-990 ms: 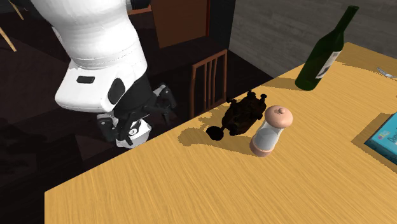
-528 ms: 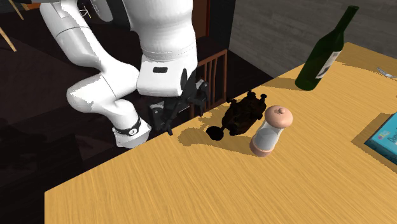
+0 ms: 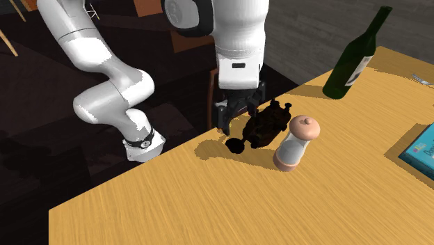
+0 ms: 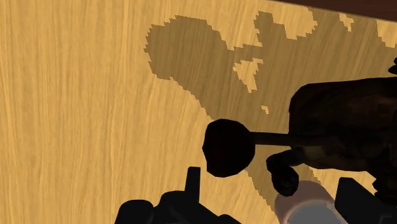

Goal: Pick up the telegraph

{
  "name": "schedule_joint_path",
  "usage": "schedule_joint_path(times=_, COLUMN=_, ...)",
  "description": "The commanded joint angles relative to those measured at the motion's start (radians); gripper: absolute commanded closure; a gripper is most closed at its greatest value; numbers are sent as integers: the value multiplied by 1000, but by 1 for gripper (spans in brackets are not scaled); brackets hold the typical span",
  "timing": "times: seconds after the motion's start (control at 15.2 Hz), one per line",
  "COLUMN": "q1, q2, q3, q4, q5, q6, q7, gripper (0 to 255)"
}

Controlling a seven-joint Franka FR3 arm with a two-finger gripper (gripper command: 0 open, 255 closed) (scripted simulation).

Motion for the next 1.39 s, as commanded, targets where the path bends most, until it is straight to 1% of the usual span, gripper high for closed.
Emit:
schedule_joint_path(times=0.0, q1=5, q2=41, q3=43, q4=20, q5=-1, q6=37, q7=43, gripper=0)
schedule_joint_path(times=0.33, q1=7, q2=171, q3=158, q4=103, q5=-37, q6=115, q7=168, gripper=0)
schedule_joint_path(times=0.59, q1=0, q2=294, q3=252, q4=190, q5=-109, q6=163, q7=285, gripper=0)
schedule_joint_path(times=0.66, q1=-1, q2=308, q3=261, q4=201, q5=-119, q6=167, q7=298, gripper=0)
schedule_joint_path(times=1.12, q1=-2, q2=341, q3=276, q4=126, q5=-138, q6=271, q7=319, gripper=0)
schedule_joint_path(times=1.25, q1=-2, q2=341, q3=276, q4=126, q5=-138, q6=271, q7=319, gripper=0)
schedule_joint_path(times=1.32, q1=-2, q2=341, q3=275, q4=125, q5=-138, q6=272, q7=318, gripper=255)
